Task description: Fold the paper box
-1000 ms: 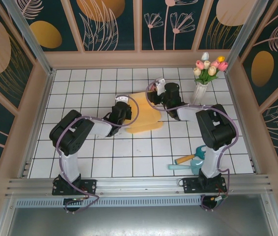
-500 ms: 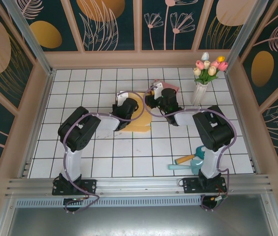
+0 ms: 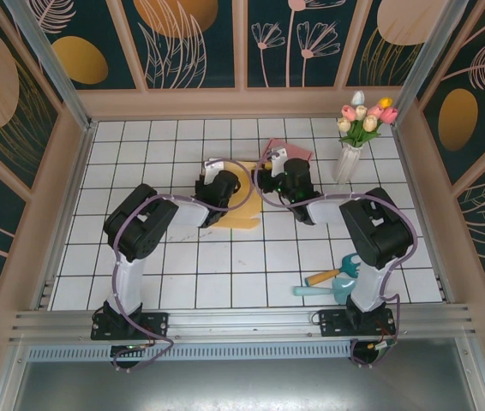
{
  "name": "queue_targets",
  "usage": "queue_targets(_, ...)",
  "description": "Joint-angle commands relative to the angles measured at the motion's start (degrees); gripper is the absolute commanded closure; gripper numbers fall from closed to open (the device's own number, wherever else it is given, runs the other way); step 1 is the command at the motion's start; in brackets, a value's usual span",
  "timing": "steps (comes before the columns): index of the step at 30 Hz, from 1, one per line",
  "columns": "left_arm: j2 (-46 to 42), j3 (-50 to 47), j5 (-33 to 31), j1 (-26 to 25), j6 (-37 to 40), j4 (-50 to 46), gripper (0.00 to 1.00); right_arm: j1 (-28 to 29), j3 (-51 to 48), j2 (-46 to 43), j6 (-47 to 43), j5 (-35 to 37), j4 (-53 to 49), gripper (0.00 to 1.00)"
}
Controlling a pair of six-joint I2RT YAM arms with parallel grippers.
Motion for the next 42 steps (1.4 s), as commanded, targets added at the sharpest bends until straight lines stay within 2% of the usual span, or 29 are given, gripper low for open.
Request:
queue_targets(1, -1.27, -3.75, 4.4, 0.58, 4.25, 3.33, 0.8, 0.54, -2.41, -2.26, 1.38, -1.54, -3.46, 0.56)
queue_targets(5, -3.61, -7.91, 7.41, 0.58, 5.8, 7.58, 0.85, 0.54, -3.91, -4.8, 0.38, -0.18, -4.11, 0.55)
queue_targets(9, -4.35, -9.96, 7.23, 0.63, 7.27, 9.88, 0.9, 0.54, -6.29, -8.47, -2.22, 1.8, -5.28, 0.55)
queue_targets(14, -4.61, -11.89, 7.36, 0.6, 8.11, 11.91, 1.0, 0.32, -7.89, -12.25, -8.34, 11.04, -9.93, 0.53)
queue_targets(17, -5.44, -13.19, 8.51, 0.6, 8.53, 13.01, 1.0, 0.06, -7.12, -11.47, -12.51, 16.9, -13.06, 0.53)
queue_targets(18, -6.01, -13.96, 9.52, 0.59, 8.86, 13.78, 1.0, -0.11, -7.25, -11.35, -12.51, 16.91, -12.99, 0.53)
queue_targets(21, -8.8, -18.78, 13.53, 0.59, 10.33, 18.31, 1.0, -0.34, -10.06, -12.8, -13.53, 10.85, -10.02, 0.53)
queue_targets(27, -17.39, -33.15, 27.01, 0.52, 11.97, 32.43, 1.0, 0.31, -19.92, -23.71, -6.4, 4.85, -5.0, 0.53)
queue_targets(32, -23.63, -43.54, 36.75, 0.59, 10.09, 43.19, 1.0, 4.13, -30.8, -35.03, 0.41, 5.87, -2.35, 0.53)
queue_targets(36, -26.42, -46.88, 41.85, 0.58, 8.04, 44.94, 1.0, 10.24, -37.1, -40.69, 1.62, 10.1, -1.28, 0.53)
queue_targets(39, -27.84, -47.73, 42.71, 0.58, 7.07, 44.5, 1.0, 14.49, -41.63, -43.46, 1.23, 12.14, 2.97, 0.53)
queue_targets(42, -28.6, -47.17, 40.11, 0.58, 6.97, 41.71, 1.0, 16.84, -44.9, -45.25, 0.2, 12.34, 5.59, 0.53)
